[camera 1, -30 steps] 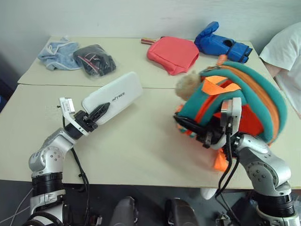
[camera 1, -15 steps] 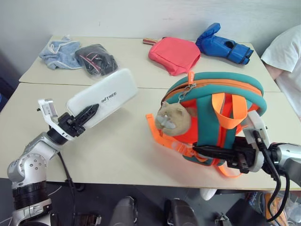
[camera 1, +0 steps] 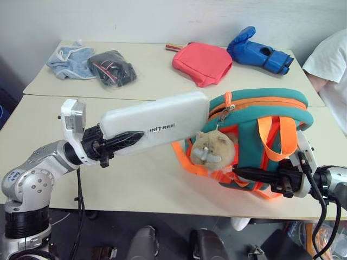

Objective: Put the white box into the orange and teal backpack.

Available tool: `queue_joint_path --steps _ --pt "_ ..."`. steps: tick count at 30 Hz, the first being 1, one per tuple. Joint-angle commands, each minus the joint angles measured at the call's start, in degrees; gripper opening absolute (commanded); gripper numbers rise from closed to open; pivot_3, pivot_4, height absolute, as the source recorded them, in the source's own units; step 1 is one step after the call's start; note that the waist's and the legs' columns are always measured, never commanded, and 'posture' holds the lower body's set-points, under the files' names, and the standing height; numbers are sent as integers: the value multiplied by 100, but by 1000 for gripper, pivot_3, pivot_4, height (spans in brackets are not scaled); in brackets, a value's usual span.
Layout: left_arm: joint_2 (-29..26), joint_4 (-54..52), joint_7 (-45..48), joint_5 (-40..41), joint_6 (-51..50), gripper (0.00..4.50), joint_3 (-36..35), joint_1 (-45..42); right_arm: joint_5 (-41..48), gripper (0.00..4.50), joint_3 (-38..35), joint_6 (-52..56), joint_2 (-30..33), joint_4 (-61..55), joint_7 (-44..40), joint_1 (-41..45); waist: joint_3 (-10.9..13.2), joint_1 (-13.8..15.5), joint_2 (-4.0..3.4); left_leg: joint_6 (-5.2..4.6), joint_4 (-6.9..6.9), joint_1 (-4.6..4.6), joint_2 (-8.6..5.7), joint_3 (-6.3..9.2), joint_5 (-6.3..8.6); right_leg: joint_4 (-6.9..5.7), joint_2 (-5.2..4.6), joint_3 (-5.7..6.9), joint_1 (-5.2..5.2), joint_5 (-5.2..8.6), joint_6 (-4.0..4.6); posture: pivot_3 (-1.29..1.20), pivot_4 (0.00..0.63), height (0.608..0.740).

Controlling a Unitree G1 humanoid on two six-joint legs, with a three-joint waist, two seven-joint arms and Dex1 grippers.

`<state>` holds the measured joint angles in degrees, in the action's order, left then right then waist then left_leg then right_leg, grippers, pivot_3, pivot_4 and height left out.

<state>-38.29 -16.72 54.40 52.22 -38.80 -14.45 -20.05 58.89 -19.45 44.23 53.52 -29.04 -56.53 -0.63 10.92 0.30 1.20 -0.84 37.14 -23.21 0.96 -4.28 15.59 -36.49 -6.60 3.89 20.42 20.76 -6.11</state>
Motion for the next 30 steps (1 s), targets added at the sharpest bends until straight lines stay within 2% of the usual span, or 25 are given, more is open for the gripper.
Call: queue_joint_path --steps 1,6,11,16,19,22,24,25,30 --pt "34 207 376 -720 632 1166 603 -396 -29 3 3 -93 -72 -137 -39 -14 0 30 0 0 0 1 -1 0 0 0 0 0 -1 0 0 0 150 740" --pt "49 549 908 -1868 1310 1166 1791 -1133 -84 3 24 -116 -76 -145 -59 -33 0 115 0 -1 -1 0 -3 -1 0 5 2 2 -1 0 0 0 150 740" --pt "1018 1378 728 -2641 1455 1166 2781 -2474 -189 3 62 -165 -45 -131 -170 -46 0 151 0 -10 7 -2 -11 5 -2 5 8 15 -10 -3 -5 0 150 740" --pt "2171 2402 380 -3131 1404 1166 3215 -3365 -226 3 82 -190 -62 -200 -173 -58 1 136 2 -18 11 -9 -17 4 -4 2 14 41 -10 -7 -14 0 150 740" --pt "2585 2748 390 -3375 1641 1166 3380 -3458 -228 3 95 -202 -85 -275 -107 -74 1 104 1 -16 4 -7 -14 3 -6 -2 16 60 -8 -7 -15 0 150 740" --pt "2952 2995 227 -3426 1776 1166 3254 -3410 -177 3 99 -178 -140 -384 58 -57 1 122 1 -10 9 -6 -10 7 -10 3 14 67 -7 -7 -15 0 150 740" --pt "2961 3008 288 -3411 1957 1880 3132 -3305 -138 0 92 -159 -178 -447 177 -49 1 123 1 -11 15 -6 -11 9 -11 1 9 65 -9 -7 -15 0 150 740" --pt "2943 2995 310 -3394 1957 2022 3077 -3272 -129 0 90 -151 -190 -471 215 -48 1 123 1 -12 17 -6 -12 10 -12 1 5 65 -10 -7 -15 0 150 740" --pt "2468 2999 905 -2872 2018 3508 2307 -3167 -76 0 72 -109 -295 -581 526 16 1 93 1 -9 15 -8 -10 19 -13 3 1 60 -11 -7 -14 0 150 740"
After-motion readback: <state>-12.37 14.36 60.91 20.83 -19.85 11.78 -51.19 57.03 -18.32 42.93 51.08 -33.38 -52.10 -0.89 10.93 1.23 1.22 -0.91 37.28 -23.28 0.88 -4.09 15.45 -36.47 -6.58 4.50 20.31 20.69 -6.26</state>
